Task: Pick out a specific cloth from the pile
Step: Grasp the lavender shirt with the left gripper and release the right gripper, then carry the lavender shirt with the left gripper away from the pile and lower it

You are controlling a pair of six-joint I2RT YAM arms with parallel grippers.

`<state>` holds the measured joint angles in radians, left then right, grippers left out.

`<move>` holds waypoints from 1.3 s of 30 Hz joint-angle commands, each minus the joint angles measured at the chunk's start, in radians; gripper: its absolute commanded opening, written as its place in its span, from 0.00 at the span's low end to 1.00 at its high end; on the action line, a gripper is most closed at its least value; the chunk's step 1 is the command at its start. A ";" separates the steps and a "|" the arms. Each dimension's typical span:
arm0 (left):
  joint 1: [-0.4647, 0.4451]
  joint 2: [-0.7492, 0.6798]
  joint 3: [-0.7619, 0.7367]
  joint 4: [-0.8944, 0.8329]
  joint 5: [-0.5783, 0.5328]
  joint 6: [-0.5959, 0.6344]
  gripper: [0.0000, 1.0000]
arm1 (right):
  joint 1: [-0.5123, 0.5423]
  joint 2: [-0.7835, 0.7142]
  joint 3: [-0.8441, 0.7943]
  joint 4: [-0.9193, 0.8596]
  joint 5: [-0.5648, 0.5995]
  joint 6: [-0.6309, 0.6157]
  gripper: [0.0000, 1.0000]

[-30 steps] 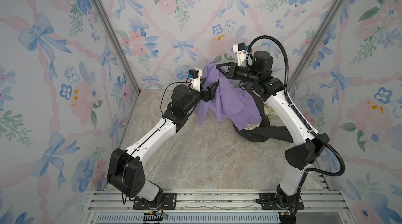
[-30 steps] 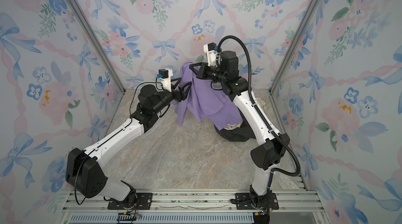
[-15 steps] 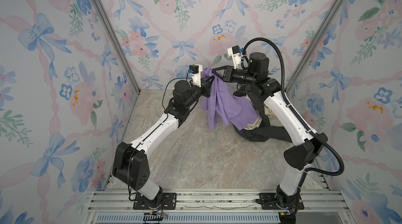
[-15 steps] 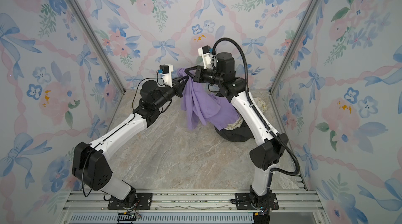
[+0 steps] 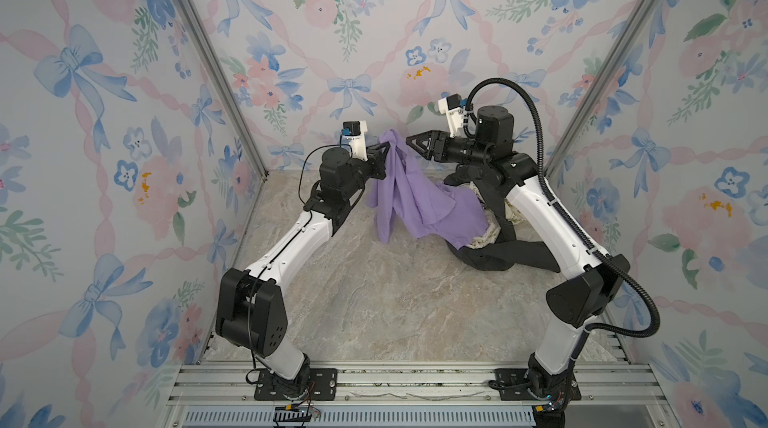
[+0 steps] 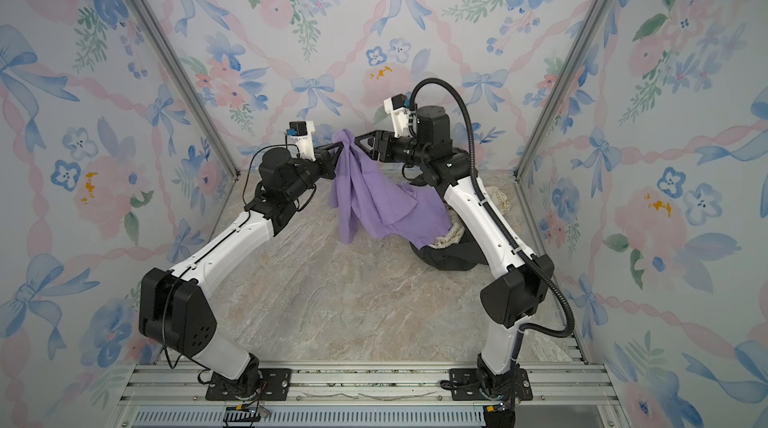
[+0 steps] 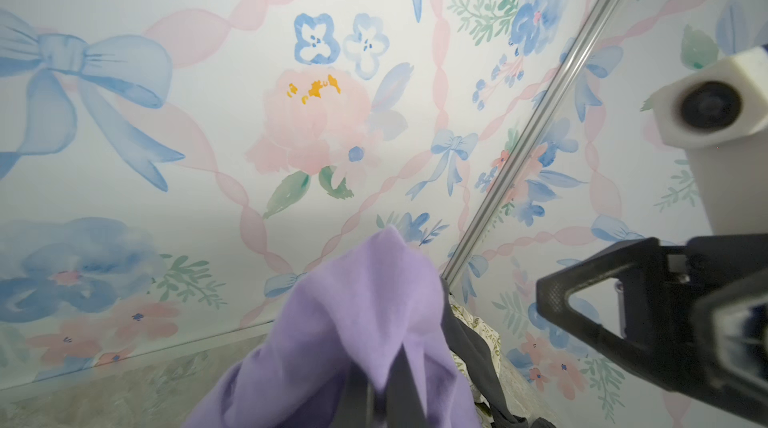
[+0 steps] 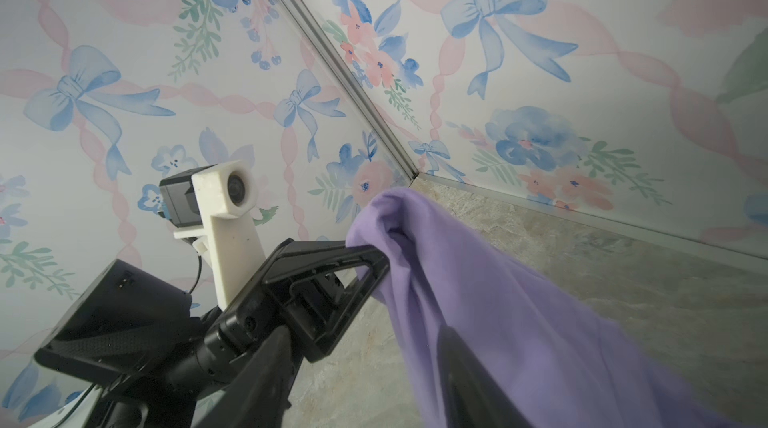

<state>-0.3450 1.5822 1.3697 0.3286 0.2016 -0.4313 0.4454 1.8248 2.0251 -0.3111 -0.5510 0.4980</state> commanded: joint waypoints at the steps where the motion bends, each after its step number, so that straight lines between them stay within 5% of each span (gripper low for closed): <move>1: 0.054 -0.075 0.071 -0.077 -0.045 0.040 0.00 | -0.015 -0.054 -0.022 0.015 0.029 -0.018 0.65; 12: 0.291 -0.209 0.083 -0.190 -0.050 0.051 0.00 | -0.026 -0.048 -0.022 0.005 0.039 -0.018 0.84; 19: 0.343 -0.238 0.049 -0.207 -0.057 0.087 0.00 | -0.026 -0.036 -0.019 -0.001 0.036 -0.018 0.89; 28: 0.344 -0.096 0.094 -0.199 -0.003 0.060 0.00 | -0.026 -0.027 -0.019 -0.007 0.041 -0.010 0.90; 39: 0.345 0.152 0.339 -0.162 0.032 0.036 0.00 | -0.031 -0.033 -0.024 -0.031 0.060 -0.025 0.91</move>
<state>-0.0013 1.7229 1.6173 0.0978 0.2096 -0.3798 0.4255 1.8099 2.0090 -0.3256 -0.5056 0.4854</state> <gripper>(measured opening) 0.048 0.909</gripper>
